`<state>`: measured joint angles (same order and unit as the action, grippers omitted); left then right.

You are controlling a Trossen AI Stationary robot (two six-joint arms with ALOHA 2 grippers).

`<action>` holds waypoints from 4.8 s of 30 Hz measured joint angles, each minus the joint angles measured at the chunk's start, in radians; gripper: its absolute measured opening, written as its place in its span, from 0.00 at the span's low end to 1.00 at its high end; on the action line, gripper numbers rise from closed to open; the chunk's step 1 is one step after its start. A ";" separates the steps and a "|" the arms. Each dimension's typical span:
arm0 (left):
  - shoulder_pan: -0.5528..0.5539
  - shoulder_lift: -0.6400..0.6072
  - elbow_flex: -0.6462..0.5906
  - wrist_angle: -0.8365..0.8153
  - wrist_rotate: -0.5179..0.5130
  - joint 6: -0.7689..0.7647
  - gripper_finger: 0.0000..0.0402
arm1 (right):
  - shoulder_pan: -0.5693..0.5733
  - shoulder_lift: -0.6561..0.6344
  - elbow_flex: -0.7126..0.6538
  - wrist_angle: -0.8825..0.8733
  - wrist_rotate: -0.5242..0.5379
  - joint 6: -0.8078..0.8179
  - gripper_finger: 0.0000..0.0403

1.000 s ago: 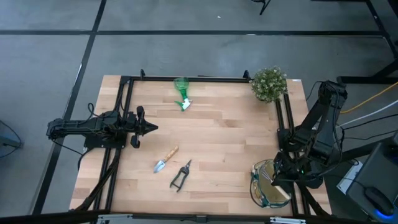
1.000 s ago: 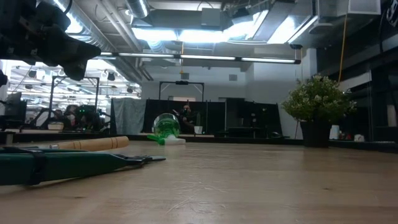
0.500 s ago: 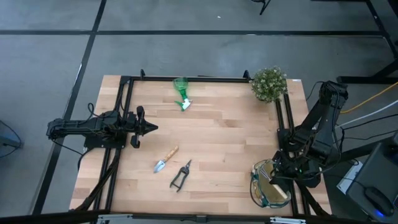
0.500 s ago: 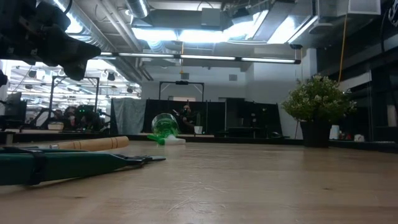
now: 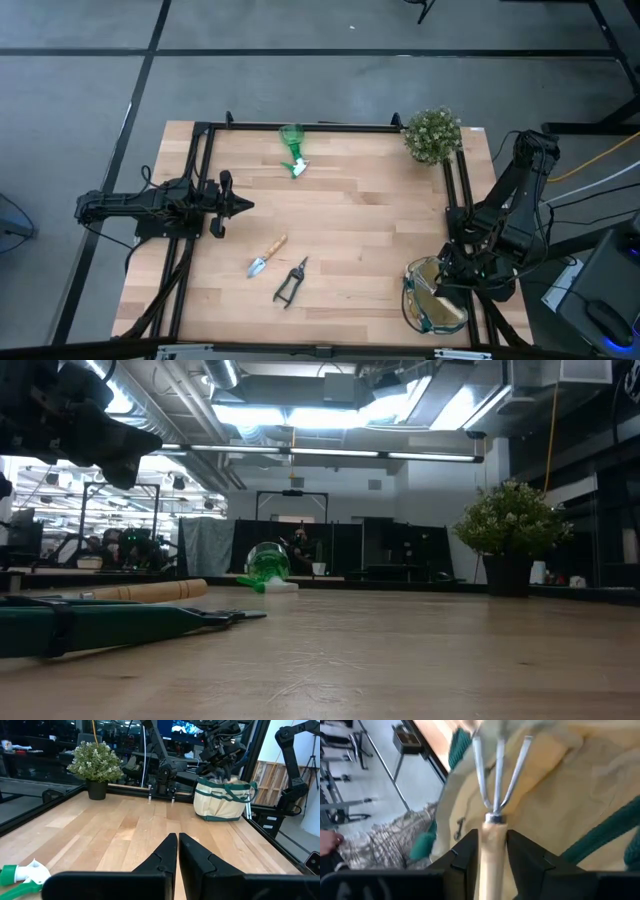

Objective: Pick & Place Garden tools in Gardening bag
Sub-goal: Put the hand rake into the gardening bag, then put the green spray bottle into the gardening bag

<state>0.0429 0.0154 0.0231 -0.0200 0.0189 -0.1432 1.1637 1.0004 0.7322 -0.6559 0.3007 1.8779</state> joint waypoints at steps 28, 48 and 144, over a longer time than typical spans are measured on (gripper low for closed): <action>0.000 0.000 0.000 0.000 0.000 0.000 0.03 | 0.000 0.000 0.000 0.082 -0.077 -0.030 0.40; 0.000 0.000 0.000 0.000 0.000 0.000 0.03 | -0.117 -0.069 0.000 0.219 -0.073 -0.239 0.40; -0.002 0.000 0.000 0.076 -0.108 -0.299 0.02 | -0.909 0.075 0.000 0.412 -0.043 -1.309 0.39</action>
<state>0.0407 0.0158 0.0227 0.0563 -0.0891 -0.4421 0.2550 1.0756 0.7319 -0.2436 0.2581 0.5686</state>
